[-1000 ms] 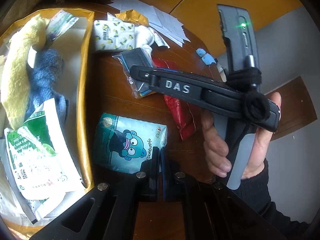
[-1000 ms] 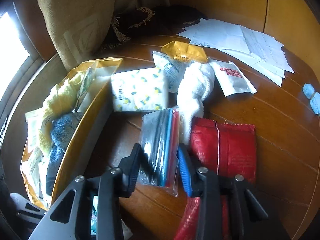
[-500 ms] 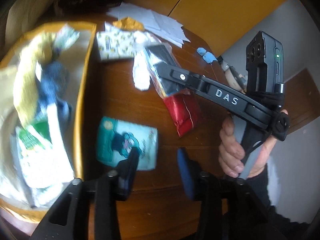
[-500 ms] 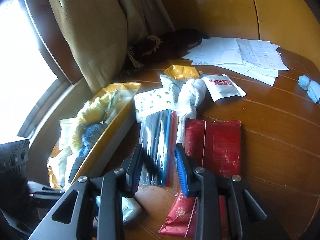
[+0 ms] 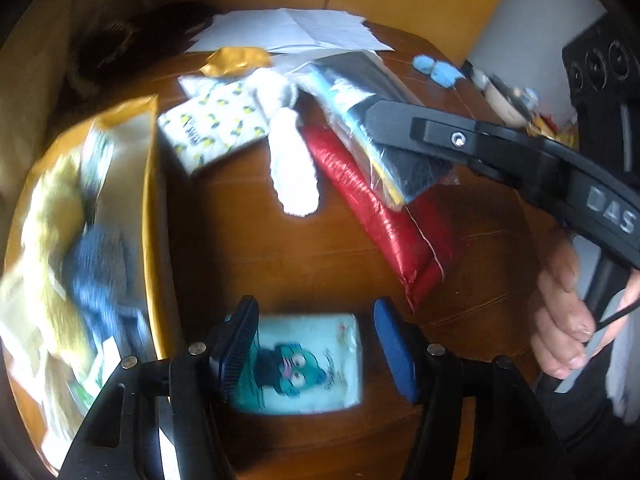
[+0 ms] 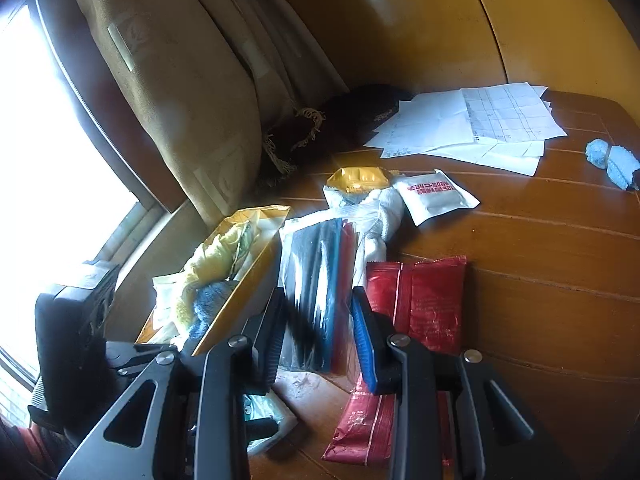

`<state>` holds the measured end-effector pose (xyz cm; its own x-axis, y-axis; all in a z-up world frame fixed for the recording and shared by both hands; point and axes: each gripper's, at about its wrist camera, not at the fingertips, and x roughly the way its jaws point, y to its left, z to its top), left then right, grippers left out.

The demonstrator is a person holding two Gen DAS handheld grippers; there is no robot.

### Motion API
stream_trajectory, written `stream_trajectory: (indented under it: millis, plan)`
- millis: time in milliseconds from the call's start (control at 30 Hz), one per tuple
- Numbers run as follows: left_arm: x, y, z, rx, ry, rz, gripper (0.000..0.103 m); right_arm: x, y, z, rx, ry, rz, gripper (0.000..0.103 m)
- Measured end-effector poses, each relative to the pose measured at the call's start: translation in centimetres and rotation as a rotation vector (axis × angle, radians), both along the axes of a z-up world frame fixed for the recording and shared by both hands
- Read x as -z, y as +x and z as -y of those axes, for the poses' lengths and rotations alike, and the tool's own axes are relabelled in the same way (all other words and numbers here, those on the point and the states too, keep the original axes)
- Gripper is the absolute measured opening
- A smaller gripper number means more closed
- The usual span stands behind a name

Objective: Organize soft objects
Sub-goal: 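Grasp the teal cartoon diaper pack with the left gripper while the right holds the pen bag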

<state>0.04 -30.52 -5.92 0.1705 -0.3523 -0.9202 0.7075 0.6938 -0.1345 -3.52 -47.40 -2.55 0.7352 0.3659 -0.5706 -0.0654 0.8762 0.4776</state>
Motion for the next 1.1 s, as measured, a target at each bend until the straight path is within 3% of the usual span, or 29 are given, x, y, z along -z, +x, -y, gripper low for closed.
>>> stream_trajectory:
  millis: [233,433,733,867,1000,1100]
  plan:
    - [0.8,-1.0,1.1,0.143,0.083,-0.022,0.063,-0.6,-0.5,0.4,0.004,0.016,0.02,0.031]
    - [0.3,-3.0,-0.4,0.167,0.081,-0.069,0.063,-0.6,-0.7,0.7,0.013,0.025,0.019,0.031]
    - [0.7,-4.7,0.1,0.264,0.204,0.182,0.063,-0.5,-0.6,0.7,0.012,0.029,0.025,0.031]
    - [1.4,-4.5,1.1,0.382,0.261,0.168,0.063,-0.6,-0.7,0.8,0.011,0.035,0.03,0.031]
    - [1.2,-2.9,1.5,0.404,0.256,0.131,0.063,-0.6,-0.7,1.1,0.019,0.042,0.028,0.031]
    - [1.5,-2.9,1.3,0.464,0.285,0.183,0.064,-0.6,-0.7,1.3,0.017,0.054,0.027,0.031]
